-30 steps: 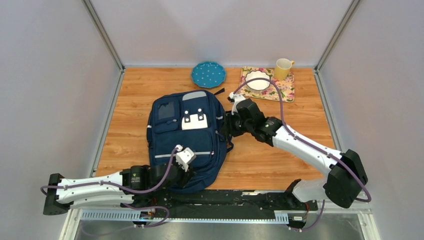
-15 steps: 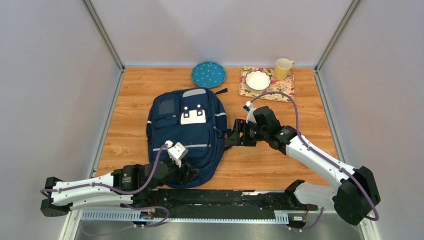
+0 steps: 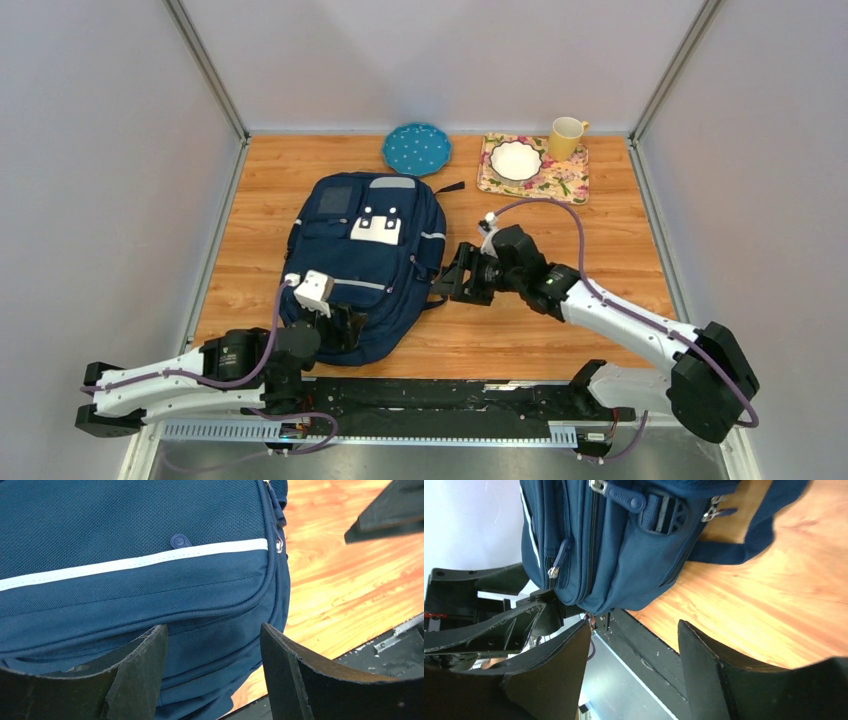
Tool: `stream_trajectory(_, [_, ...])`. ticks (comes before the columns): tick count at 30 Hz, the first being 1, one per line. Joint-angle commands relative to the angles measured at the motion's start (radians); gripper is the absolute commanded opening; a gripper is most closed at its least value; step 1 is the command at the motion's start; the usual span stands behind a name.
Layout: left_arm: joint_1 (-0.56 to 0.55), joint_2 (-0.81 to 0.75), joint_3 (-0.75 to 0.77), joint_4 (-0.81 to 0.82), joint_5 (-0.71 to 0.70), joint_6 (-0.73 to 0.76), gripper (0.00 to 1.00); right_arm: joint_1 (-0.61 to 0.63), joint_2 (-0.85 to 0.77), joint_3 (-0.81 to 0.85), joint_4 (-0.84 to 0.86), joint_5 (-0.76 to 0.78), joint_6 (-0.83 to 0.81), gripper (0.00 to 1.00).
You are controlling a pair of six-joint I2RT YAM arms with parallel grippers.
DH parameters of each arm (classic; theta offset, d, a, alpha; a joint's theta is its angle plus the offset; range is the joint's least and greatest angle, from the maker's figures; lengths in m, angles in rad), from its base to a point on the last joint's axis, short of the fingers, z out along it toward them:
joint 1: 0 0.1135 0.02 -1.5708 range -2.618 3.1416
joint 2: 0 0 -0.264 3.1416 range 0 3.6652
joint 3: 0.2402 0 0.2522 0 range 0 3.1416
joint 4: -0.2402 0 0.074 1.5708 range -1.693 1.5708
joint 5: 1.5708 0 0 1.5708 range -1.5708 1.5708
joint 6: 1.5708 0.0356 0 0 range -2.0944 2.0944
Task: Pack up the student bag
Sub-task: Zip the student bag at the center of the board, then adjust the student bag at the center of the board.
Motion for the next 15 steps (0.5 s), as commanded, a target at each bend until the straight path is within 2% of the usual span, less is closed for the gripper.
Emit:
stream_trajectory(1, [0.007,-0.014,0.045,0.035,-0.089,0.033,0.75,0.076,0.059,0.010,0.140,0.054,0.128,0.67])
stream_trajectory(6, [0.007,0.050,0.060,0.023,-0.031,0.033,0.75,0.105,0.150,0.100,0.158,0.141,0.113,0.67])
stream_trajectory(9, [0.007,0.078,0.065,0.015,-0.009,0.022,0.76,0.104,0.228,0.201,0.102,0.171,-0.037,0.66])
stream_trajectory(12, [0.007,0.082,0.065,0.026,0.018,0.025,0.76,0.104,0.323,0.304,0.040,0.109,-0.180,0.64])
stream_trajectory(15, [0.007,0.076,0.056,0.037,0.031,0.030,0.76,0.104,0.391,0.358,0.031,0.049,-0.213,0.59])
